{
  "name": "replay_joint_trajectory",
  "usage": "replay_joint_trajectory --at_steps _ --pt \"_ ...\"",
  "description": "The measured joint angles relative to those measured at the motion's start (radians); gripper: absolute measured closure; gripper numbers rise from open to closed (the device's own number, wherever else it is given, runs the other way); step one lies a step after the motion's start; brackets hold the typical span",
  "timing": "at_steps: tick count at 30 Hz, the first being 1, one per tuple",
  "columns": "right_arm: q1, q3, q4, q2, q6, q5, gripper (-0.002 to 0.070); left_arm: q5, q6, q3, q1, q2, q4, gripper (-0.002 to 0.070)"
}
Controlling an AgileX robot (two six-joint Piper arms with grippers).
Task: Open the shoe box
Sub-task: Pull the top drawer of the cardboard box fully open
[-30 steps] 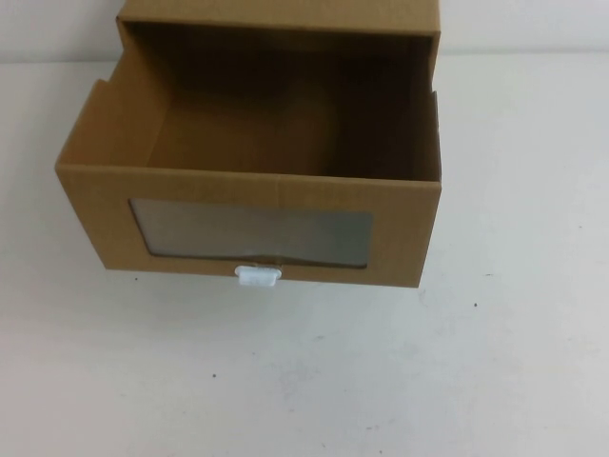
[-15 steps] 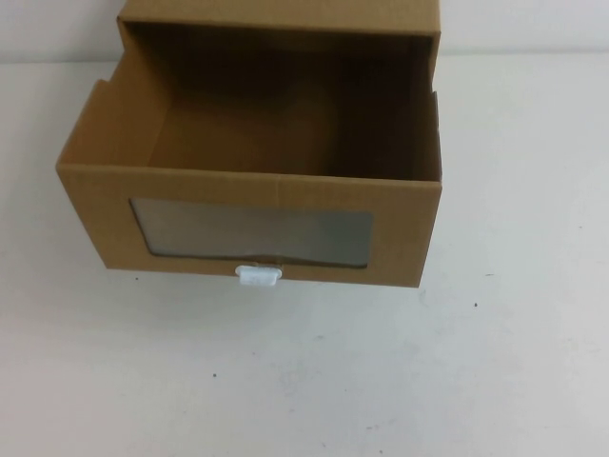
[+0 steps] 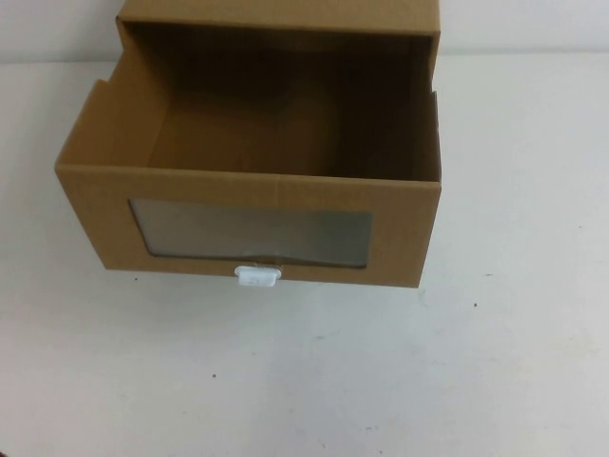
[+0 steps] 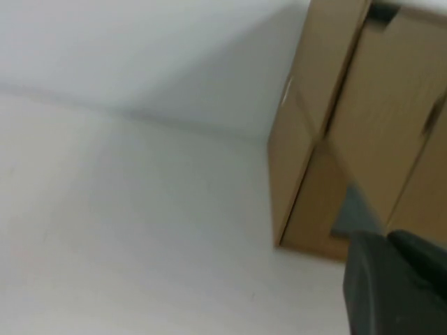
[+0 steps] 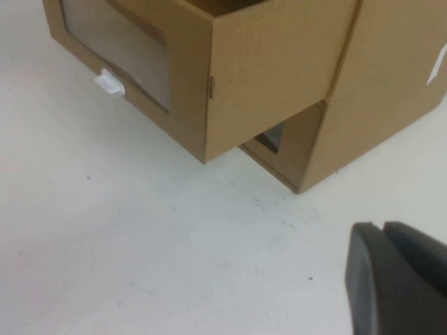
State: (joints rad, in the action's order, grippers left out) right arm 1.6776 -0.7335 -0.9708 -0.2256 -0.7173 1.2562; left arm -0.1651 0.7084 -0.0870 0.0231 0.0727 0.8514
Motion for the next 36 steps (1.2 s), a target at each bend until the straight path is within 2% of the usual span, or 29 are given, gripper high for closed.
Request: replay_joint_trajectory --at_steps 4,13,36 --pt "0.0 0.077 -0.028 0.091 -0.047 -0.044 0.0694 0.029 0.0 0.104 0.0 0.0 0.004 0.068" --pt "0.002 0.188 -0.038 0.223 -0.103 -0.087 0.0694 0.038 0.004 0.112 0.0 0.0 0.004 0.068" --pt "0.003 0.196 0.0 0.23 -0.105 -0.108 0.0694 0.038 0.004 0.112 0.0 0.0 0.004 0.068"
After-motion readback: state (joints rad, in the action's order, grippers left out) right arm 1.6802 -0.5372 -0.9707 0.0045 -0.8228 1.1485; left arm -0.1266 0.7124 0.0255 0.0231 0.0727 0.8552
